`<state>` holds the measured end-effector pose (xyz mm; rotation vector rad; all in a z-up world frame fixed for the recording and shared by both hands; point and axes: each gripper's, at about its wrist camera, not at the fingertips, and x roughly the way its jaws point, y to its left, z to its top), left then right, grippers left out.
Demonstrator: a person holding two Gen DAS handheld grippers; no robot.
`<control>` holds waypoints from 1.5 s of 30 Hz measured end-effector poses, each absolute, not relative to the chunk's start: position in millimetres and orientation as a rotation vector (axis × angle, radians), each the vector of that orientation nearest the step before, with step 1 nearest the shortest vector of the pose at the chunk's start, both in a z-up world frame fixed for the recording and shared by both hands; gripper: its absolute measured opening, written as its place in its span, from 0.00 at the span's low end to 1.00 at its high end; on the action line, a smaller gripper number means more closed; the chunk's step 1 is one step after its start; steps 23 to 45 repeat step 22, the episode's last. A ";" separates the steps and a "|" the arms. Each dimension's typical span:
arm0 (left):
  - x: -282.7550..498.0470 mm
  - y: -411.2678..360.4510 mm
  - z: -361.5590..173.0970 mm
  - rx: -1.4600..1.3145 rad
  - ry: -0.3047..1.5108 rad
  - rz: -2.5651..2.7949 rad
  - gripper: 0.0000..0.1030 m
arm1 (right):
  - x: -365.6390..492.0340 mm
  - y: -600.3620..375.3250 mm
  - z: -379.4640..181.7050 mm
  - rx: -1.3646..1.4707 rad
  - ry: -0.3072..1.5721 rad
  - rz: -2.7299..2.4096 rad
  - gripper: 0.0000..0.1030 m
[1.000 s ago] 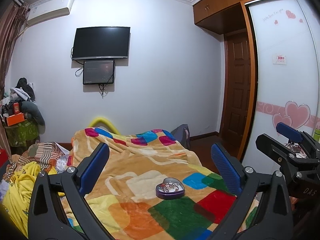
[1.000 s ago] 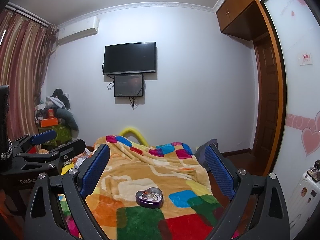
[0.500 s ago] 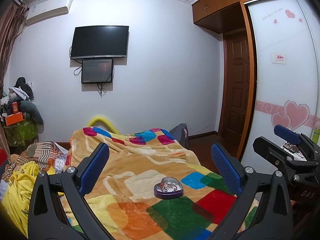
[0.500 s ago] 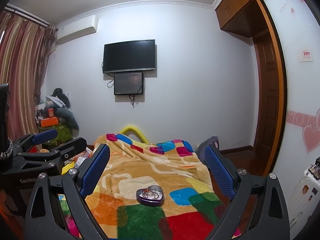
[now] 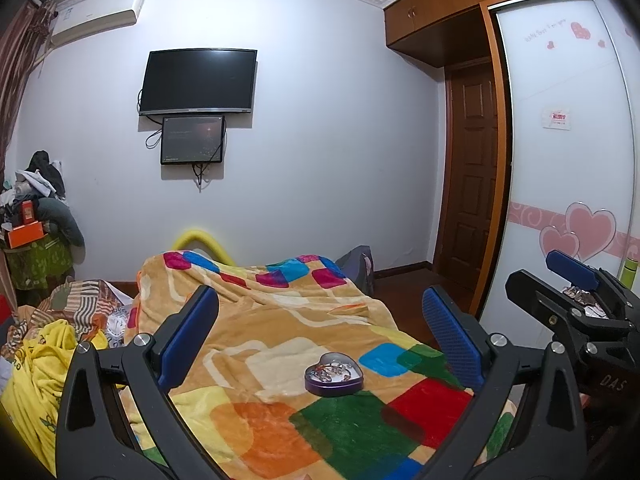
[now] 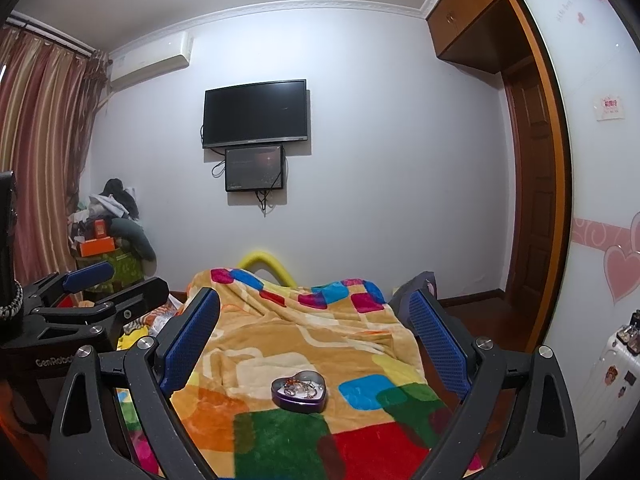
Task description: Organize jewelry
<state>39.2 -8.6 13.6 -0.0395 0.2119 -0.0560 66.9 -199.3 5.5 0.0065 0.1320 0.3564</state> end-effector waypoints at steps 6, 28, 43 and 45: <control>38.8 -7.6 13.1 -0.041 0.213 -0.062 0.99 | 66.0 -201.3 4.8 0.021 0.127 0.356 0.92; 39.4 -5.8 12.0 -0.044 0.217 -0.065 0.99 | 67.0 -201.7 4.5 0.022 0.130 0.353 0.92; 39.4 -5.8 12.0 -0.044 0.217 -0.065 0.99 | 67.0 -201.7 4.5 0.022 0.130 0.353 0.92; 39.4 -5.8 12.0 -0.044 0.217 -0.065 0.99 | 67.0 -201.7 4.5 0.022 0.130 0.353 0.92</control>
